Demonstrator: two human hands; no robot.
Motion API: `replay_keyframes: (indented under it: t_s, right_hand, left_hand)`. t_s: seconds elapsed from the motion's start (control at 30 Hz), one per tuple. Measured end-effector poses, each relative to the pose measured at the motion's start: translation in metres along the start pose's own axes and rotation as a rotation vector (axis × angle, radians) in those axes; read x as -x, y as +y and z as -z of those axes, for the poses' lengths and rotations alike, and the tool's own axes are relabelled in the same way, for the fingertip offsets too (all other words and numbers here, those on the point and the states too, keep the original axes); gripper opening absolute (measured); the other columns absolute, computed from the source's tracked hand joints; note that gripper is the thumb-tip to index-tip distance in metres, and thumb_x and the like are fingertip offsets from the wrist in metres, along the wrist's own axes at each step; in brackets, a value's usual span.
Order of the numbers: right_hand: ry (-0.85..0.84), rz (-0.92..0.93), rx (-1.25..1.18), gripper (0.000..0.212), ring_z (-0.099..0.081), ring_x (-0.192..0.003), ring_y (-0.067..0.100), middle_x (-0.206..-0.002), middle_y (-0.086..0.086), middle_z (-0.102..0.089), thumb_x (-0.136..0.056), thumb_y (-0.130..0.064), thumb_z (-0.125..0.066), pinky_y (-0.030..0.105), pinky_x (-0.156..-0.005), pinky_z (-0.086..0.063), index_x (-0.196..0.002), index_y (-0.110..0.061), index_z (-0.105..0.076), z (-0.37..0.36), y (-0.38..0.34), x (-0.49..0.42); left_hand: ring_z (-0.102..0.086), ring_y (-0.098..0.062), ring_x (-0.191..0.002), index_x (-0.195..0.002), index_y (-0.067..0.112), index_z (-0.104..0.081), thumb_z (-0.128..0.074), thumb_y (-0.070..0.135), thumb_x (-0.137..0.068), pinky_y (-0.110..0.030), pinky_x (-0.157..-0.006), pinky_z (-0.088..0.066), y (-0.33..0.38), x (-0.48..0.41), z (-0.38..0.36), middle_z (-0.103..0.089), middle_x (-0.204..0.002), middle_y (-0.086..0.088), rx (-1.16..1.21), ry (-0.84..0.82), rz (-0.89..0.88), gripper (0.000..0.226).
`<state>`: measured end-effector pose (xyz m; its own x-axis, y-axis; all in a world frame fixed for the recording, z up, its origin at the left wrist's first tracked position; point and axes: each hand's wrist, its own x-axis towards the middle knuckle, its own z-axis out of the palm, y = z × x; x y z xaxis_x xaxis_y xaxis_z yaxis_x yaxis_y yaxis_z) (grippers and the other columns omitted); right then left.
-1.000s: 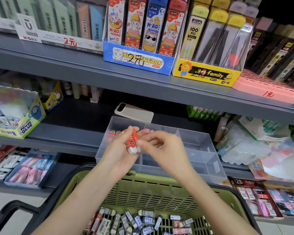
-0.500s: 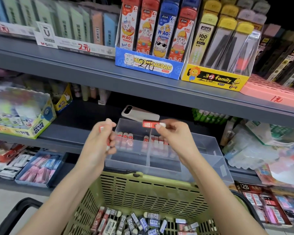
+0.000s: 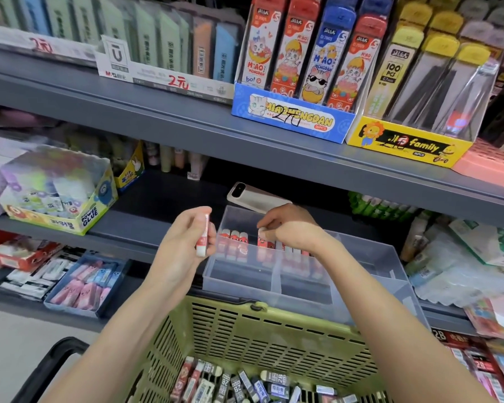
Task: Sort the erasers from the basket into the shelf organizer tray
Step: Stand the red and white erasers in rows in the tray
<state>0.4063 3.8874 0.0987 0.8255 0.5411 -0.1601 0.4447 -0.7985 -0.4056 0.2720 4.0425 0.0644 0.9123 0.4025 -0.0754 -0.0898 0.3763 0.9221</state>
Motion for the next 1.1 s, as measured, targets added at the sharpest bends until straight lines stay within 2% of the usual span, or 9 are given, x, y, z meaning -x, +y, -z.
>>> replay_keyframes:
  t_s: [0.17, 0.3, 0.43, 0.57, 0.63, 0.7, 0.8, 1.0, 1.1]
  right_hand:
    - [0.068, -0.023, -0.19, 0.016, -0.063, -0.09, 0.015, -0.08, -0.014, -0.064, -0.078, -0.024, -0.072, 0.02, -0.074, -0.044, -0.093, -0.024, -0.067, -0.009, 0.005, -0.003]
    - [0.102, 0.113, 0.203, 0.012, -0.046, -0.102, 0.012, -0.088, -0.013, -0.07, -0.081, -0.037, -0.064, 0.025, -0.082, -0.019, -0.09, -0.03, -0.068, -0.011, 0.004, -0.004]
    - [0.102, 0.231, 0.661, 0.024, -0.044, -0.104, 0.019, -0.102, -0.01, -0.068, -0.088, -0.039, -0.05, 0.031, -0.084, -0.022, -0.097, -0.032, -0.072, -0.01, 0.005, -0.006]
    - [0.105, 0.261, 0.813, 0.03, -0.042, -0.114, 0.02, -0.116, -0.005, -0.063, -0.092, -0.039, -0.046, 0.032, -0.092, -0.026, -0.114, -0.031, -0.064, -0.011, 0.0, -0.004]
    - [0.228, 0.254, 0.606, 0.031, -0.043, -0.115, 0.018, -0.119, -0.007, -0.063, -0.092, -0.039, -0.049, 0.029, -0.095, -0.027, -0.118, -0.03, -0.062, -0.01, -0.003, 0.004]
    - [0.309, 0.272, 0.071, 0.028, -0.052, -0.105, 0.011, -0.109, -0.012, -0.066, -0.091, -0.036, -0.055, 0.024, -0.088, -0.035, -0.115, -0.027, -0.065, -0.009, -0.013, 0.019]
    - [0.142, 0.41, -0.503, 0.031, -0.054, -0.084, -0.009, -0.091, -0.016, -0.064, -0.084, -0.021, -0.068, 0.005, -0.073, -0.037, -0.116, -0.02, -0.064, -0.005, -0.032, 0.042]
    - [0.213, 0.402, -0.285, 0.019, -0.047, -0.069, 0.011, -0.073, 0.001, -0.06, -0.077, -0.023, -0.075, 0.027, -0.065, -0.04, -0.078, -0.009, -0.062, 0.002, -0.033, 0.052]
    - [0.186, 0.395, -0.273, 0.014, -0.046, -0.068, 0.012, -0.075, 0.004, -0.06, -0.078, -0.016, -0.073, 0.029, -0.064, -0.041, -0.085, -0.011, -0.062, 0.005, -0.029, 0.054]
  left_hand:
    - [-0.066, -0.011, -0.082, -0.103, 0.021, -0.063, -0.046, 0.024, -0.098, -0.022, -0.066, -0.051, 0.001, 0.001, 0.0, -0.072, -0.09, 0.001, -0.095, -0.019, -0.074, 0.017]
    - [-0.066, -0.009, -0.095, -0.104, 0.026, -0.065, -0.054, 0.034, -0.091, -0.023, -0.075, -0.051, 0.004, 0.001, -0.002, -0.072, -0.103, 0.005, -0.125, -0.043, -0.086, 0.019]
    - [-0.064, -0.008, -0.096, -0.096, 0.036, -0.071, -0.06, 0.046, -0.075, -0.031, -0.087, -0.053, 0.009, -0.001, -0.005, -0.07, -0.102, 0.007, -0.11, -0.031, -0.05, 0.026]
    - [-0.066, -0.01, -0.094, -0.096, 0.041, -0.071, -0.06, 0.049, -0.072, -0.024, -0.071, -0.056, 0.012, 0.0, -0.008, -0.07, -0.103, 0.008, -0.12, -0.051, -0.01, 0.027]
    - [-0.068, -0.006, -0.087, -0.096, 0.038, -0.071, -0.062, 0.048, -0.07, -0.018, -0.064, -0.053, 0.013, 0.0, -0.009, -0.072, -0.097, 0.009, -0.117, -0.059, 0.01, 0.029]
    - [-0.067, -0.004, -0.073, -0.096, 0.031, -0.07, -0.063, 0.048, -0.069, -0.017, -0.057, -0.051, 0.013, -0.001, -0.012, -0.073, -0.086, 0.009, -0.117, -0.065, 0.026, 0.033]
    - [-0.06, -0.004, -0.055, -0.095, 0.016, -0.067, -0.067, 0.053, -0.061, -0.015, -0.047, -0.044, 0.014, -0.003, -0.016, -0.068, -0.068, 0.008, -0.145, -0.105, 0.044, 0.05]
    - [-0.061, -0.011, -0.061, -0.086, 0.007, -0.065, -0.058, 0.053, -0.076, -0.021, -0.056, -0.051, 0.016, -0.007, -0.014, -0.068, -0.071, -0.004, -0.055, -0.161, 0.072, 0.048]
    - [-0.067, -0.014, -0.071, -0.088, 0.004, -0.07, -0.06, 0.038, -0.08, -0.019, -0.065, -0.053, 0.017, -0.004, -0.016, -0.07, -0.079, -0.007, -0.063, -0.219, -0.01, 0.037]
